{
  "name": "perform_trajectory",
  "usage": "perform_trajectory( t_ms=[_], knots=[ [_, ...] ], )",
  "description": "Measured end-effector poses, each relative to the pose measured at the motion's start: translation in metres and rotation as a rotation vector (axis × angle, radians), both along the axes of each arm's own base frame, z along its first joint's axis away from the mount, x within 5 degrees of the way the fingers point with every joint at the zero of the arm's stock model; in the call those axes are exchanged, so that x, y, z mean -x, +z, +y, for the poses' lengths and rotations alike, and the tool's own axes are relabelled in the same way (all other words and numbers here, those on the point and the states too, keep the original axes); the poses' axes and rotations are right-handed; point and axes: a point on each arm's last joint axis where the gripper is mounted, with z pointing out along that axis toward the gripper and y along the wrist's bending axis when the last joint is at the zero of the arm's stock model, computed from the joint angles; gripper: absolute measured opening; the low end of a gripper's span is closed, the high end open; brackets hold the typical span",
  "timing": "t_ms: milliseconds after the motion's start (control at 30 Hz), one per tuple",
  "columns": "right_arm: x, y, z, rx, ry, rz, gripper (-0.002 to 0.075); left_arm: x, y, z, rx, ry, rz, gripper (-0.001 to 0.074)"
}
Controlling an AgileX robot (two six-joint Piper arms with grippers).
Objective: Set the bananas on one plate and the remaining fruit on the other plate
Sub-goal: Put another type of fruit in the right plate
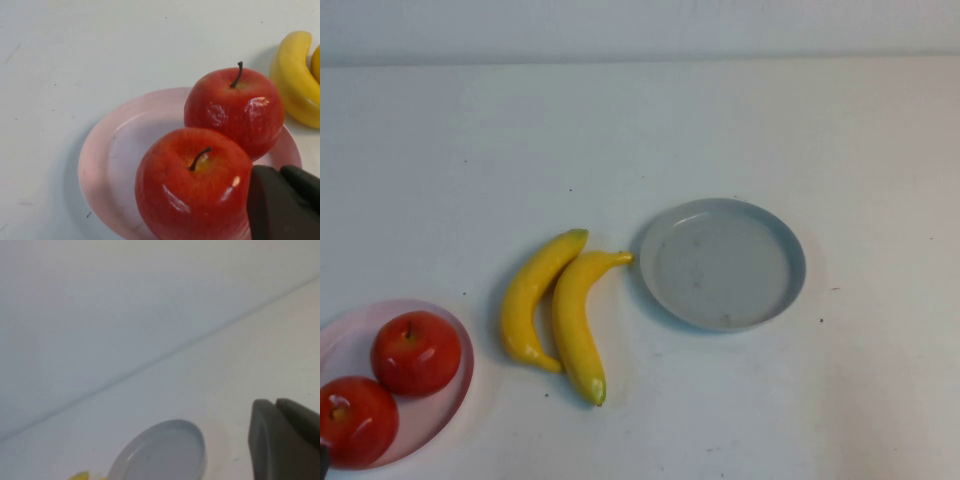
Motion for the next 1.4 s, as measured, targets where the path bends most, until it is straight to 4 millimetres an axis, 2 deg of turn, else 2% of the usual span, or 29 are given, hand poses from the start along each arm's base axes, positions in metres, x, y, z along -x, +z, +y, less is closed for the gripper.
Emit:
perform_trajectory(
  t_ms=[67,200,367,500,633,833,933,1067,1267,1400],
  knots=[
    [0.002,0.023,0.004,0.016,0.05,0.042,-0.0017,0.0,0.0,0.0,0.0,0.0,0.0,0.0004],
    [-0.002,0.057,0.014,0.087,0.164,0.243,-0.0017,0.0,0.0,0.0,0.0,0.0,0.0,0.0004],
    [-0.027,0.078,0.022,0.207,0.29,0.526,-0.0017,0.0,0.0,0.0,0.0,0.0,0.0,0.0003],
    [-0.055,0.081,0.025,0.268,0.37,0.715,-0.0017,0.0,0.0,0.0,0.0,0.0,0.0,0.0003],
    [-0.088,0.071,0.028,0.326,0.453,0.886,-0.0017,0.0,0.0,0.0,0.0,0.0,0.0,0.0003],
    [-0.123,0.061,0.049,0.377,0.562,0.963,-0.0017,0.0,0.0,0.0,0.0,0.0,0.0,0.0003],
    [-0.141,0.064,0.072,0.422,0.628,0.947,-0.0017,0.0,0.0,0.0,0.0,0.0,0.0,0.0003],
    [-0.158,0.067,0.117,0.506,0.756,0.912,-0.0017,0.0,0.0,0.0,0.0,0.0,0.0,0.0003],
    [-0.179,0.064,0.204,0.641,0.955,0.871,-0.0015,0.0,0.0,0.0,0.0,0.0,0.0,0.0003],
    [-0.19,0.059,0.254,0.691,1.047,0.866,0.0027,0.0,0.0,0.0,0.0,0.0,0.0,0.0003]
  ],
)
